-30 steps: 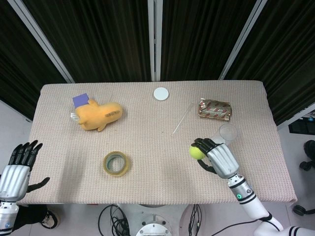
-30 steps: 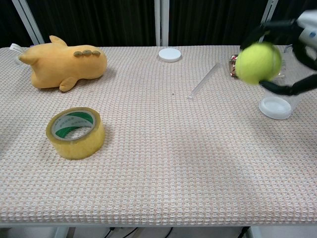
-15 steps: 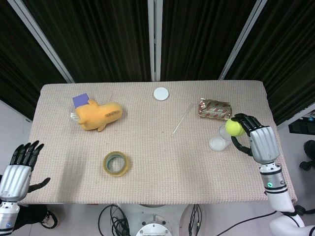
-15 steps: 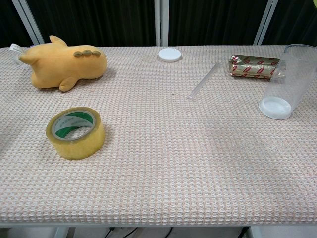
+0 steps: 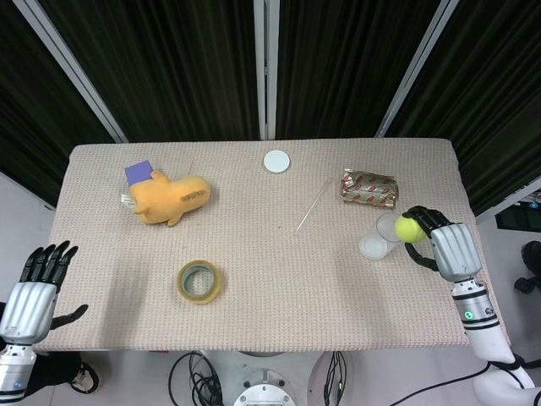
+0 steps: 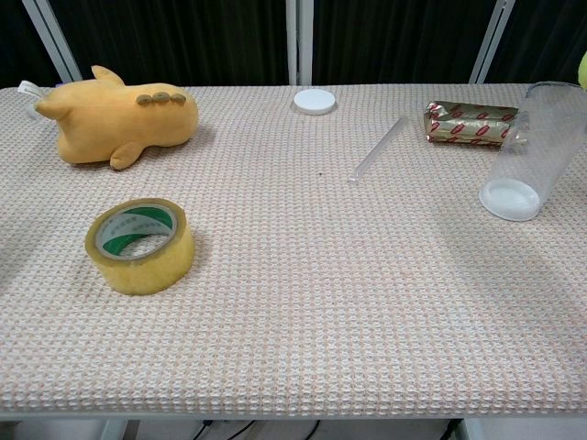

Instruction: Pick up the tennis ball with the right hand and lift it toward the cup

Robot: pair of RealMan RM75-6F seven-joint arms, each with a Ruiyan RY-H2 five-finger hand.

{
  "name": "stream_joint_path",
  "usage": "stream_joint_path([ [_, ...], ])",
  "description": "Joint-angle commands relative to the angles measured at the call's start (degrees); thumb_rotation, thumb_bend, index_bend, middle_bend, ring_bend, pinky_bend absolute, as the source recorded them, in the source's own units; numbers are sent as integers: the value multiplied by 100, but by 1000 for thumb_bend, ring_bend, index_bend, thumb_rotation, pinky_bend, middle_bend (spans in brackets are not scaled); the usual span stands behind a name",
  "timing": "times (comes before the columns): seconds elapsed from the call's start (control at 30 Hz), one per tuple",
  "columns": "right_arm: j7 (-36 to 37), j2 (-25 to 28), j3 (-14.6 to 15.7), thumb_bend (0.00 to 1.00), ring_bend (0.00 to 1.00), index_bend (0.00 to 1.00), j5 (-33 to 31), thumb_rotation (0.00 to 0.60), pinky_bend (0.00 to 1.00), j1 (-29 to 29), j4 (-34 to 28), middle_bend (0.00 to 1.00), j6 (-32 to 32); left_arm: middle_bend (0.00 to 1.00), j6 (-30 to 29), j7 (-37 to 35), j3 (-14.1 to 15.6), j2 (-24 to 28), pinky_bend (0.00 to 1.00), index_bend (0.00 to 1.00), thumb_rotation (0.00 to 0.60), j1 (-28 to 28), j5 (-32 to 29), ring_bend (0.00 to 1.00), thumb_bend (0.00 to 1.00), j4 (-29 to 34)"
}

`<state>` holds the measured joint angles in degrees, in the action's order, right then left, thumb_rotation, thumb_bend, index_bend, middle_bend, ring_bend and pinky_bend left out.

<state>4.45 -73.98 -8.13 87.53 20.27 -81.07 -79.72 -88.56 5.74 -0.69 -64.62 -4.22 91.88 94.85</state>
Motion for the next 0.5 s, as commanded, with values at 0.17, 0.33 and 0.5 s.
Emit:
stream_joint_path([
  [0.17, 158, 5, 10, 320, 288, 291, 85, 600, 553, 50, 4, 316, 1, 0, 35, -15, -9, -14, 0, 35, 600, -19, -26, 0, 58, -26],
  [0.33, 113, 66, 6, 275, 184, 192, 12, 600, 402, 55, -44, 214, 77, 0, 14, -74, -15, -32, 0, 36, 600, -11, -38, 0, 58, -73],
  [0.5, 31, 162, 64, 223, 68, 66, -73, 600, 288, 59, -196, 116, 257, 0, 30, -88, -27, -65, 0, 36, 600, -23, -59, 0, 58, -112],
])
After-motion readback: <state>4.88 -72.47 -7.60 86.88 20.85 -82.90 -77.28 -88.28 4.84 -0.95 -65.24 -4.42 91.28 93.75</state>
